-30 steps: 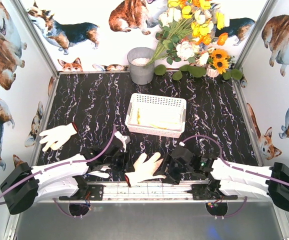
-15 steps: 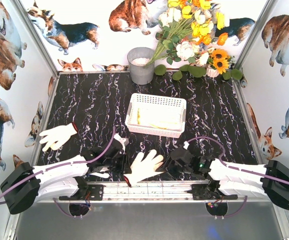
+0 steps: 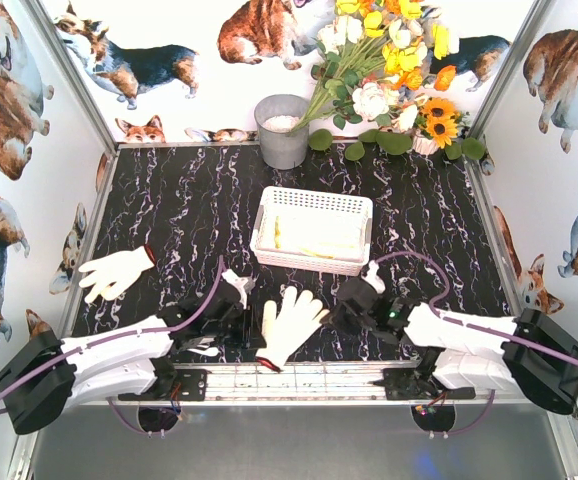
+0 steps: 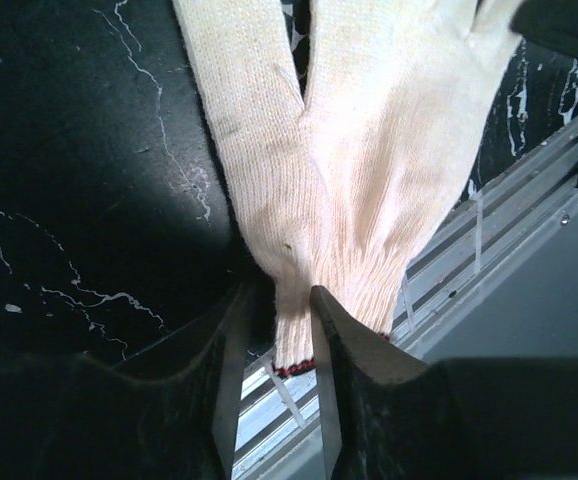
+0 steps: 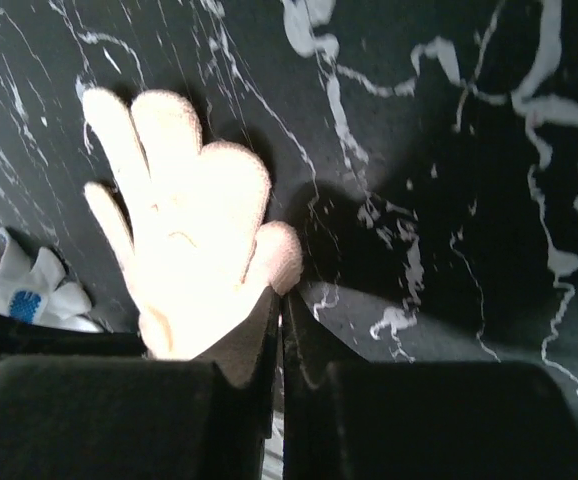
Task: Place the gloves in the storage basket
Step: Adjust the glove at the center of the board.
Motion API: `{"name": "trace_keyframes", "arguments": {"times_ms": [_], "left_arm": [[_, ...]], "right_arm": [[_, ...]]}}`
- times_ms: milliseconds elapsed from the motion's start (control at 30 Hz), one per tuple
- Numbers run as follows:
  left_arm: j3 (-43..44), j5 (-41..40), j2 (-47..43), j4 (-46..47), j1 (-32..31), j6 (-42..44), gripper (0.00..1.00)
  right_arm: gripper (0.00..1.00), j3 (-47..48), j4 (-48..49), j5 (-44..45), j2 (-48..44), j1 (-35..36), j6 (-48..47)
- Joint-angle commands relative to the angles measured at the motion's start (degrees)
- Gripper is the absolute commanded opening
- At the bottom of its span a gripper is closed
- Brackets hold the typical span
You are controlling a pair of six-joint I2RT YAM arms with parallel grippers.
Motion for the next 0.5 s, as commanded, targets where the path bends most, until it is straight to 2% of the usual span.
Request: {"name": "trace_keyframes", "arguments": {"times_ms": [0, 167, 267, 433, 467], "left_arm": [[-0.4, 0.6, -2.8, 1.9, 0.2, -1.5, 0.29], [3.4, -2.8, -6.9, -3.2, 0.2, 1.4, 0.40], [4.4, -1.5, -7.4, -2.8, 0.2, 1.8, 0.41], [2.1, 3.5, -4.9, 5.2, -0.4, -0.5, 0.40], [1.6, 3.8, -4.4, 6.8, -0.7, -1.1, 0.40]], "right_arm": [[0.00, 5.1, 0.5, 4.3, 2.9, -1.9, -9.7], [0.00, 9.6, -2.4, 7.6, 5.3, -2.4, -16.5], [0.02, 11.8, -4.5, 8.7, 5.6, -2.6, -19.8], [0.40, 15.1, -9.8, 5.6, 2.6, -2.6, -22.5], [0.45, 15.4, -10.8, 4.1, 1.9, -2.6, -22.4]]}}
